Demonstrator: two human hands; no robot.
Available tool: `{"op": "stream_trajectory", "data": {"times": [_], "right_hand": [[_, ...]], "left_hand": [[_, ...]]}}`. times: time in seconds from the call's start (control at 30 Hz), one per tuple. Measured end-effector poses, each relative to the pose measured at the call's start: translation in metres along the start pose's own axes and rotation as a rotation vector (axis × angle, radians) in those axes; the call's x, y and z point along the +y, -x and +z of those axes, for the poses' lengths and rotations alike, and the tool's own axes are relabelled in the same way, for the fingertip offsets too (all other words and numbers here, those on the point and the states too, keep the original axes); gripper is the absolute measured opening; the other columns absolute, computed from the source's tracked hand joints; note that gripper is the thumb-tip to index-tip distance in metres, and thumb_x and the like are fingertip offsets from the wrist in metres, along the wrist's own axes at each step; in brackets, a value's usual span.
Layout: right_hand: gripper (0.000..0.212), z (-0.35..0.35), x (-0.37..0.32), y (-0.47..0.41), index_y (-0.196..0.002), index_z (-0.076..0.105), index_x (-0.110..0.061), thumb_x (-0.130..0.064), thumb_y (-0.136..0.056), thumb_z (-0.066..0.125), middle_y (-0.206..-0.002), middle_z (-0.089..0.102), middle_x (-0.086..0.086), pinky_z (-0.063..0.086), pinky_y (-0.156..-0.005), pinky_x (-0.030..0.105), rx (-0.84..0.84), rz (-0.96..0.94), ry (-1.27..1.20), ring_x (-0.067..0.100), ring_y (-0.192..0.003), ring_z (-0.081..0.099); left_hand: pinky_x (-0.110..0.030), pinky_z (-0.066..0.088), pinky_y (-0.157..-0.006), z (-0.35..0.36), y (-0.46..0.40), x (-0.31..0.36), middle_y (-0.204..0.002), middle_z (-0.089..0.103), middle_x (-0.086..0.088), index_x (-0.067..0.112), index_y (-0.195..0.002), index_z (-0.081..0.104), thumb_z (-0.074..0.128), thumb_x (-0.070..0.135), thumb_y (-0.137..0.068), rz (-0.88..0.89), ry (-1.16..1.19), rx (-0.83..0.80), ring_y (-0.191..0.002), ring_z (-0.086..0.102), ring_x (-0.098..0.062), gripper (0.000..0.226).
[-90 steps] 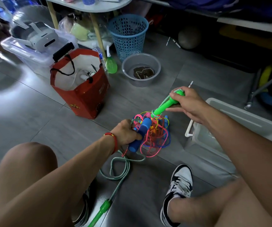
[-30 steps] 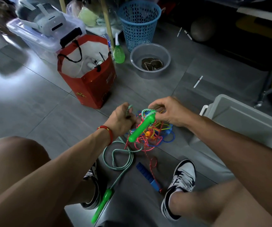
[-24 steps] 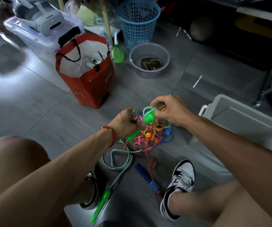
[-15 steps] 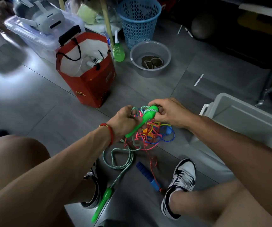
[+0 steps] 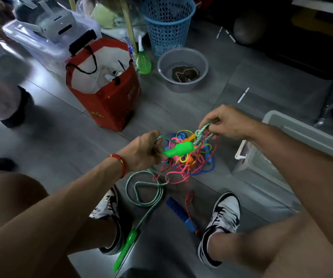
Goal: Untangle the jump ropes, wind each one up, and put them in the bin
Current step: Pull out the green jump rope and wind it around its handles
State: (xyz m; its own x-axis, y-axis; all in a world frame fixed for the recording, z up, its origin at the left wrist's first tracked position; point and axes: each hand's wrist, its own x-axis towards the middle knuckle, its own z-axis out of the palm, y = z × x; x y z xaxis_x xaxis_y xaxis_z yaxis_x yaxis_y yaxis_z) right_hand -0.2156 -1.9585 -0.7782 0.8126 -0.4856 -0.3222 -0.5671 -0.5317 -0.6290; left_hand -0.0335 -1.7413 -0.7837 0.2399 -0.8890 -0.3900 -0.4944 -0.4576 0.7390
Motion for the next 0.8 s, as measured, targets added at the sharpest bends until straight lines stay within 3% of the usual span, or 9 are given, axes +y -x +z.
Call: {"op": "stream_trajectory", "data": {"times": [0.1,0.2,0.3,0.43,0.5,0.57,0.63,0.7,0.8], "right_hand": [[0.031,0.001,0.001,-0.003,-0.093,0.079,-0.022,0.000,-0.080,0.061,-0.079,0.077,-0.003,0.057,-0.077,0.027,0.074,0.008,0.134,0.012,-0.073,0.071],[0.033,-0.004,0.006,-0.003,-0.089,0.080,-0.026,0.000,-0.079,0.062,-0.081,0.076,-0.004,0.052,-0.076,0.025,0.038,0.017,0.211,0.009,-0.078,0.067],[0.036,-0.006,0.017,-0.005,-0.073,0.071,-0.034,0.000,-0.079,0.061,-0.071,0.071,-0.006,0.043,-0.066,0.022,0.022,0.054,0.208,0.007,-0.067,0.061],[0.033,-0.012,0.024,-0.010,-0.074,0.066,-0.030,0.001,-0.080,0.060,-0.080,0.070,0.002,0.040,-0.072,0.024,0.106,0.119,0.243,0.020,-0.082,0.064],[0.033,-0.012,0.028,-0.010,-0.077,0.068,-0.029,0.003,-0.079,0.059,-0.087,0.070,0.003,0.047,-0.077,0.028,0.123,0.177,0.313,0.025,-0.091,0.065],[0.029,-0.009,0.028,-0.011,-0.092,0.072,-0.026,0.000,-0.080,0.064,-0.104,0.069,0.007,0.047,-0.085,0.030,0.053,0.204,0.437,0.029,-0.105,0.064],[0.039,-0.003,0.017,-0.010,-0.118,0.066,-0.027,-0.013,-0.082,0.073,-0.123,0.064,0.008,0.045,-0.095,0.032,-0.048,0.125,0.446,0.027,-0.116,0.060],[0.052,0.010,-0.004,-0.007,-0.132,0.058,-0.030,-0.025,-0.083,0.076,-0.132,0.061,0.000,0.046,-0.101,0.033,-0.149,-0.051,0.225,0.016,-0.119,0.059],[0.049,0.042,-0.020,-0.015,-0.121,0.063,-0.026,-0.058,-0.084,0.067,-0.115,0.069,-0.001,0.053,-0.094,0.040,-0.253,-0.222,0.115,0.016,-0.106,0.066]], "left_hand": [[-0.040,0.053,-0.073,-0.002,-0.003,-0.007,-0.095,0.073,-0.009,0.021,-0.078,0.036,0.076,0.005,-0.080,0.019,-0.180,0.014,-0.079,0.064,-0.029,0.043],[-0.030,0.043,-0.068,-0.007,-0.002,-0.013,-0.098,0.071,-0.012,0.016,-0.089,0.044,0.081,0.023,-0.077,-0.008,-0.281,0.072,-0.082,0.063,-0.029,0.040],[-0.040,0.053,-0.072,-0.007,-0.005,-0.011,-0.092,0.072,-0.013,0.015,-0.082,0.046,0.075,0.049,-0.063,-0.024,-0.240,0.064,-0.082,0.068,-0.032,0.048],[-0.043,0.049,-0.065,-0.008,-0.012,-0.001,-0.072,0.063,-0.009,0.012,-0.072,0.048,0.070,0.043,-0.089,-0.071,-0.125,0.084,-0.069,0.062,-0.031,0.041],[-0.043,0.054,-0.063,-0.007,-0.011,0.009,-0.079,0.072,-0.010,0.008,-0.083,0.059,0.057,0.047,-0.096,-0.071,0.004,0.084,-0.062,0.066,-0.029,0.041],[-0.032,0.050,-0.058,-0.006,-0.009,0.024,-0.073,0.071,0.000,0.002,-0.092,0.060,0.050,0.035,-0.103,-0.071,0.126,0.093,-0.051,0.059,-0.018,0.036],[-0.020,0.042,-0.052,-0.006,-0.007,0.044,-0.058,0.063,0.008,-0.005,-0.095,0.059,0.046,0.022,-0.104,-0.024,0.189,0.115,-0.046,0.051,-0.009,0.031],[-0.015,0.038,-0.051,-0.010,-0.003,0.061,-0.068,0.066,0.005,-0.006,-0.092,0.060,0.045,0.014,-0.101,0.051,0.210,0.115,-0.051,0.051,-0.010,0.026],[-0.015,0.037,-0.052,-0.017,0.008,0.079,-0.084,0.067,-0.010,0.000,-0.082,0.058,0.044,0.009,-0.099,0.153,0.277,0.080,-0.056,0.050,-0.014,0.023]]}}
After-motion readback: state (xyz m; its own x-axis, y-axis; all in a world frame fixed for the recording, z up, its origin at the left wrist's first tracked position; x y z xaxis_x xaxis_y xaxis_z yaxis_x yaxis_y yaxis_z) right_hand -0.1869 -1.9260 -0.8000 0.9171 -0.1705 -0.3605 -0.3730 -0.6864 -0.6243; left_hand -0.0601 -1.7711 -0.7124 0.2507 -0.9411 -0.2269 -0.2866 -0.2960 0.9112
